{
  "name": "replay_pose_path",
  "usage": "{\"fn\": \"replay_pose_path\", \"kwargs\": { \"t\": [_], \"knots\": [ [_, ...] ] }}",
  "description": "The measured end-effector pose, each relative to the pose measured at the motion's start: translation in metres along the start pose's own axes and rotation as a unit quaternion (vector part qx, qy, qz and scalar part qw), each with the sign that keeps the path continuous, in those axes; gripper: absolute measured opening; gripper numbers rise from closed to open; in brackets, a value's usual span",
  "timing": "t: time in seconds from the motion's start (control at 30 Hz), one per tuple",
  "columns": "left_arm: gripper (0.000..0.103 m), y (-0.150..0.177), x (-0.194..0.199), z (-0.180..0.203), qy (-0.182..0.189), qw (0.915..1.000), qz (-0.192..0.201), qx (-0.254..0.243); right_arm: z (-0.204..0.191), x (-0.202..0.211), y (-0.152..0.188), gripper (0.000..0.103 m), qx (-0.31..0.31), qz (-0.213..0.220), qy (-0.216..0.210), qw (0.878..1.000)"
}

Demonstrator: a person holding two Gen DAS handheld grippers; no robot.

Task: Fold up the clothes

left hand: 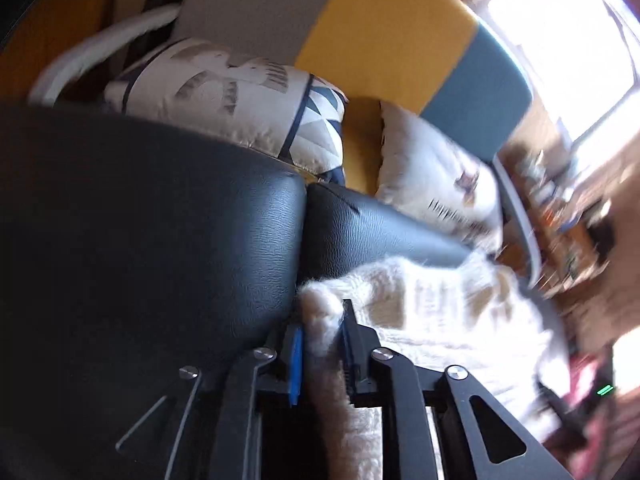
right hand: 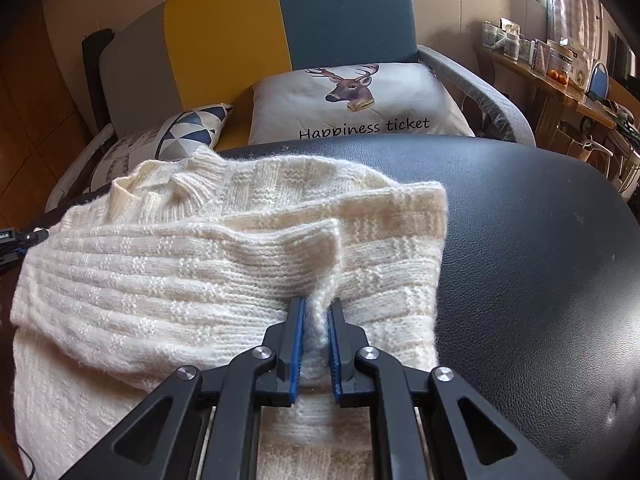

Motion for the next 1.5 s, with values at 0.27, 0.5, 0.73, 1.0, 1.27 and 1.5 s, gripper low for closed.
{"fn": "replay_pose_path", "kwargs": {
  "t": [0.27,0.5,0.73,1.0,1.27,1.5],
  "knots": [
    [0.031,0.041,0.038,-0.015,0.065,0.9965,-0.052,-0.001,0.0,0.001,-0.004,0.011,-0.005,-0.004,0.001,1.0],
    [0.046,0.073,0.029,0.011,0.115,0.9897,-0.085,-0.01,0.007,0.044,-0.029,0.016,-0.018,0.043,0.036,0.998],
    [0.012,0.086,0.03,0.032,0.042,0.9938,-0.051,-0.089,-0.078,0.063,-0.058,0.021,0.094,0.047,-0.056,0.993],
    [0.013,0.099,0.022,0.021,-0.081,0.9821,-0.02,-0.169,-0.088,-0.001,-0.013,0.019,0.095,-0.041,-0.042,0.994],
    [0.022,0.099,0.039,0.026,-0.069,0.9905,-0.003,-0.119,-0.081,0.005,-0.014,0.019,0.054,-0.028,-0.053,0.997],
    [0.041,0.143,0.1,0.008,0.006,0.9987,0.026,-0.043,-0.036,0.073,0.009,0.022,-0.096,0.03,-0.139,0.985]
  ]
}}
Point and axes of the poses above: each gripper's, at about its wrist camera, not at the fingertips, and x roughly against the way its jaws point, z to its right, y to its underside, the point moved 8 cm from there along -x, roughly the way its jaws point, and after that the axes turned 8 degrees about x, right-handed, at the moved point
